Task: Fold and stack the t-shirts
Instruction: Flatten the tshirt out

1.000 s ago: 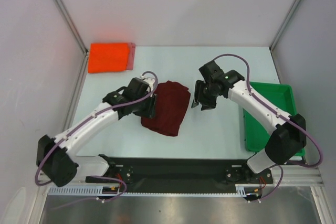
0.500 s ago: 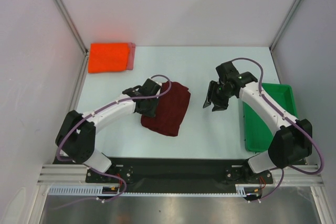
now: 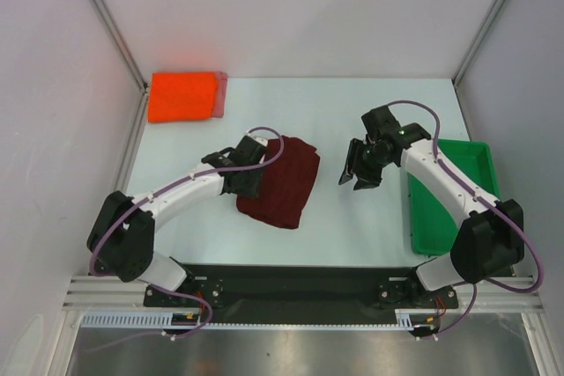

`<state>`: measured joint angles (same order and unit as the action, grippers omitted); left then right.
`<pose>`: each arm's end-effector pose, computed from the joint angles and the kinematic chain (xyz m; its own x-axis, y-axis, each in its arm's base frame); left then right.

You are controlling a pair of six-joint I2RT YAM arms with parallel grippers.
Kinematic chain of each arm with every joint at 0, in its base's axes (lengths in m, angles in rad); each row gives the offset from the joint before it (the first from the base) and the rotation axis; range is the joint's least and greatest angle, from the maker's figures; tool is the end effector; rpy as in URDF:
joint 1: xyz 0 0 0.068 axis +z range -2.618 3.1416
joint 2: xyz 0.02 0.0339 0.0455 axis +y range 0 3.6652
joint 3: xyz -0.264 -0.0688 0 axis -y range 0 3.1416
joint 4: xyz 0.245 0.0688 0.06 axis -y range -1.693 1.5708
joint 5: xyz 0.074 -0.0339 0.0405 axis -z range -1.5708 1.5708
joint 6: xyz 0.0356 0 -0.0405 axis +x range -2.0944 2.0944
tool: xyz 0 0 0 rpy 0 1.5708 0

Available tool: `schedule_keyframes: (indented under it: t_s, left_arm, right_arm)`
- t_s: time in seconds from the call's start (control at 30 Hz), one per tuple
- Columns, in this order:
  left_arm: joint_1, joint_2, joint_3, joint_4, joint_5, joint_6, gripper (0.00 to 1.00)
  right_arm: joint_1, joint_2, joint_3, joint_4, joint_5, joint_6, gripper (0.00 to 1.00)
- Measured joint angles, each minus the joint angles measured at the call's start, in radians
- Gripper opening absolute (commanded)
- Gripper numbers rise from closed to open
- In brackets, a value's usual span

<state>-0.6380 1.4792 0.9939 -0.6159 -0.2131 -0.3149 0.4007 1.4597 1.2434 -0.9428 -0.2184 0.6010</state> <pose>0.2373 -0.1665 0.2182 -0.8376 0.2442 -0.4887 0.2585 0.9652 0.0392 0.2607 0.1188 0.2822 -0.9565 0.1944 -0.2178 0.0973 0.9156 0.3900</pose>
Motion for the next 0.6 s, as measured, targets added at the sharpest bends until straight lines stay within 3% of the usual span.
schedule_keyframes:
  t_s: [0.07,0.1,0.17,0.2,0.4,0.6]
  left_arm:
    - [-0.001,0.002,0.000,0.001,0.008,-0.003,0.35]
    - [-0.001,0.003,-0.001,0.001,0.011,-0.005,0.30]
    - [-0.001,0.002,-0.011,0.007,0.020,-0.014,0.14]
    - [-0.001,0.000,-0.020,0.009,0.031,-0.022,0.00]
    - [-0.001,-0.028,0.036,-0.032,0.105,-0.020,0.00]
    - [-0.007,-0.047,0.441,-0.023,0.358,-0.073,0.00]
  right_arm:
    - [0.000,-0.007,-0.006,0.000,0.000,0.000,0.51]
    - [0.000,-0.012,-0.008,0.000,0.000,0.000,0.51]
    - [0.000,-0.025,-0.015,0.002,0.000,0.001,0.51]
    - [0.000,-0.030,-0.018,0.002,0.000,0.001,0.51]
    - [0.000,-0.053,-0.019,0.008,0.000,0.016,0.51]
    - [0.000,-0.084,-0.018,0.006,0.000,0.028,0.51]
